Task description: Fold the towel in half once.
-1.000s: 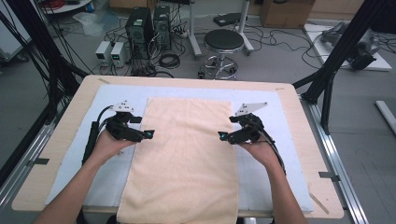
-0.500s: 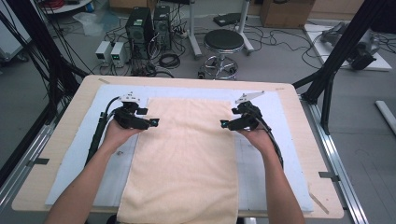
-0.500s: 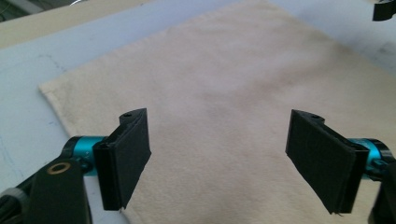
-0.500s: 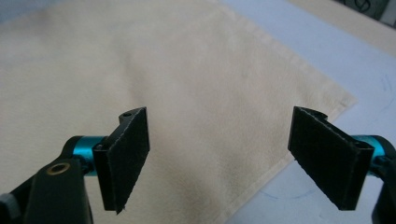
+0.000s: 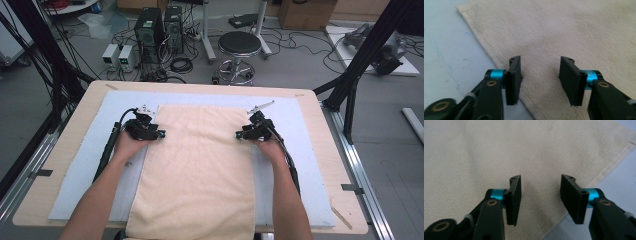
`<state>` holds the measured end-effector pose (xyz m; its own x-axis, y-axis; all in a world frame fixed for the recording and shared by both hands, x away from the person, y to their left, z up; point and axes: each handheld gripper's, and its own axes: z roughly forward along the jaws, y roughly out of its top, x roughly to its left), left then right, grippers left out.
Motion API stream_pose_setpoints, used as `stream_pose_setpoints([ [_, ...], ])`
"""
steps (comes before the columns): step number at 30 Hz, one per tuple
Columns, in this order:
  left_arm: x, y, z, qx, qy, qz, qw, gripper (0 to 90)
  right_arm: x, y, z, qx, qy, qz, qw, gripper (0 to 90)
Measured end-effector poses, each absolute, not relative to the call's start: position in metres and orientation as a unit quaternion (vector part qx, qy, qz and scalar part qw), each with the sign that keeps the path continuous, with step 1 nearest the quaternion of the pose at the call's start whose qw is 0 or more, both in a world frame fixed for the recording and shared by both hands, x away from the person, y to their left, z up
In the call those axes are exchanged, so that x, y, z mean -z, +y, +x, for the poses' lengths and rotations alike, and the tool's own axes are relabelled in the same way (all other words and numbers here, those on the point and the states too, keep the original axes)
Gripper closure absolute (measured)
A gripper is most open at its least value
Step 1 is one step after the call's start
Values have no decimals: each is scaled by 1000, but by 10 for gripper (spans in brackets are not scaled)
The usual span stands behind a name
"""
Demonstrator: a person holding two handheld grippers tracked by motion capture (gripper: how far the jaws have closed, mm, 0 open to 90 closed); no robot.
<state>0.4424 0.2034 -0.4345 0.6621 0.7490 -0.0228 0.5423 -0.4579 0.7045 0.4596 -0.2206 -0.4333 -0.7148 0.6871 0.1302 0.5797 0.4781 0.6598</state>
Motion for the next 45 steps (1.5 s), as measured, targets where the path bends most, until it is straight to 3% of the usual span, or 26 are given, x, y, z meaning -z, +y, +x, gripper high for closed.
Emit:
stream_pose_setpoints([
  [4,434,201,442,-154,397,833,353,704,432,-218,457,-334,859,374,103,703],
  [8,434,197,441,-151,396,835,350,835,431,-215,456,-330,864,369,93,841],
  [16,428,206,440,-128,393,831,373,851,426,-218,453,-342,869,349,73,861],
  [30,384,229,418,-124,357,801,465,854,381,-232,427,-407,853,314,87,863],
  [39,358,243,367,-142,302,808,485,853,341,-232,371,-431,861,248,105,863],
  [45,366,246,308,-160,261,823,478,850,339,-231,315,-433,868,212,115,860],
])
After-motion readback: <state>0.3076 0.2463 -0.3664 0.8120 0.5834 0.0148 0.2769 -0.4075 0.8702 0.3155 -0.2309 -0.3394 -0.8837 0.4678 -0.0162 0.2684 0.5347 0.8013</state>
